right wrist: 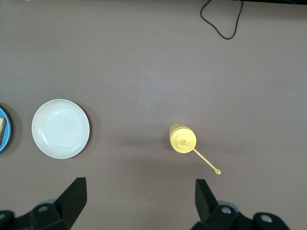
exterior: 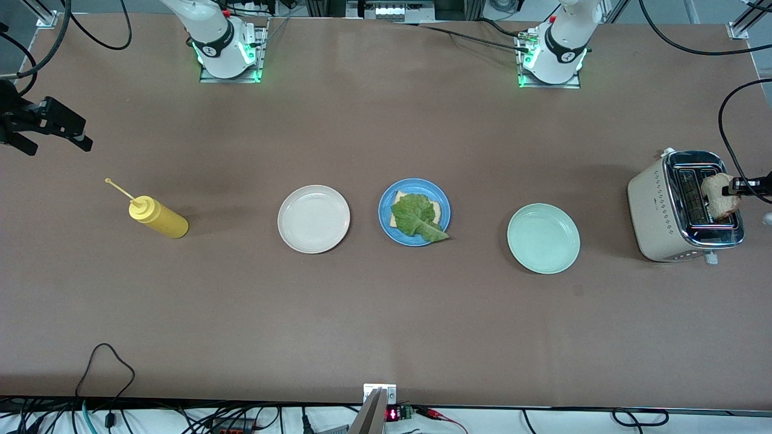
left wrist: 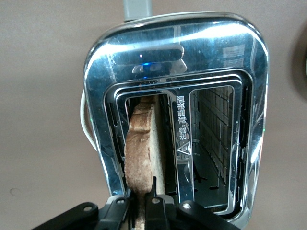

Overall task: Make sandwich in blue plate with both arms
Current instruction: 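Reach the left gripper into the toaster and grasp the second bread slice, then lift the bread out and carry it toward the blue plate with the left gripper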

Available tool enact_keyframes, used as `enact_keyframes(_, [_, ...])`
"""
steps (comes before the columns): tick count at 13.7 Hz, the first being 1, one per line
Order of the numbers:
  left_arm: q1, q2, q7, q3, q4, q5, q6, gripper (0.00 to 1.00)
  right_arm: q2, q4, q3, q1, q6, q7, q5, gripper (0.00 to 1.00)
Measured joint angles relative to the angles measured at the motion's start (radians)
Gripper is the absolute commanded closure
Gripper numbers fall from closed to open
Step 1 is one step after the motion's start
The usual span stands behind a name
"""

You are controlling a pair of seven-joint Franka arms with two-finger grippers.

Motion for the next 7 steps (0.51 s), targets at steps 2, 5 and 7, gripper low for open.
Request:
enact_keyframes(2, [0.0,-0.016,0.0,-0.003,0.006,0.0,-0.025,0.99,0.0,0.0,0.002,0.0,-0.002,0.005,0.0,0.0])
enact_keyframes(5, [-0.001,-0.06,0.0,-0.011,0.045,0.0,-0.123,0.99,0.0,0.0,0.002,-0.001,-0.003,0.007,-0.003,0.0])
enact_keyframes(7, [-0.004,-0.08,0.0,-0.019,0.113,0.0,-0.24,0.99,0.001,-0.001,0.002,-0.001,-0.003,0.009,-0.009,0.0])
